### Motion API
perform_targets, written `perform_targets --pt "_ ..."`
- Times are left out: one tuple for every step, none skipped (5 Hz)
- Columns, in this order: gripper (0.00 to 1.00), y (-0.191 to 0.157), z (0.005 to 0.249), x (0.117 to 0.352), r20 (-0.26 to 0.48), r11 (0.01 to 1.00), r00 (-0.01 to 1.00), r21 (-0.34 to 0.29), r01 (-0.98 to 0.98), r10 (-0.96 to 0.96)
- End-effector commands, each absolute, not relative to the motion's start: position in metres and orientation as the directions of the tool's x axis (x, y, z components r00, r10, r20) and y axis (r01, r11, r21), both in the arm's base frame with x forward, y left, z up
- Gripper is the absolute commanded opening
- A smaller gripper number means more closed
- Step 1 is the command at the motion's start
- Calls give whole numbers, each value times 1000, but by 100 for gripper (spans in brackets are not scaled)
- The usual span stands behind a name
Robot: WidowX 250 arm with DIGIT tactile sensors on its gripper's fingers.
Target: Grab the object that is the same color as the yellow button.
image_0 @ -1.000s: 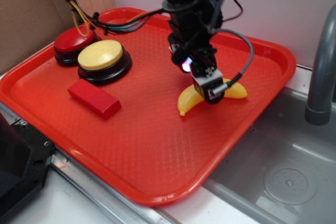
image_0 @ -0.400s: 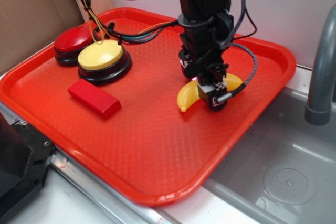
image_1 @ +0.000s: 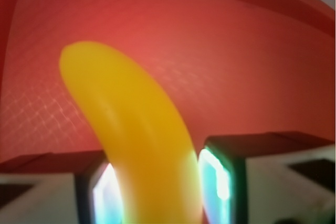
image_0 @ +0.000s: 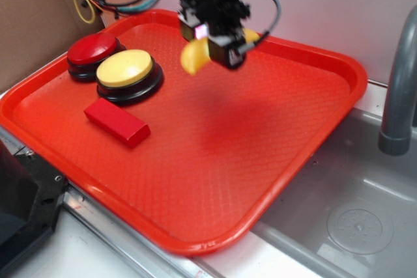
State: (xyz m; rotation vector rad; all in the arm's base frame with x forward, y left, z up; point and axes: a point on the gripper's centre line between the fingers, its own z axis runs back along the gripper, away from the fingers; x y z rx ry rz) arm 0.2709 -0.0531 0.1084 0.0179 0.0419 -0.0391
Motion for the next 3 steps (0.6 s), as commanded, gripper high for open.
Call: perform_targets --pt "0 0 184 249 84 984 981 7 -177 176" --pt "0 16 196 231 147 960 949 -12 -279 278" --pt "0 17 195 228 121 954 947 6 -300 297"
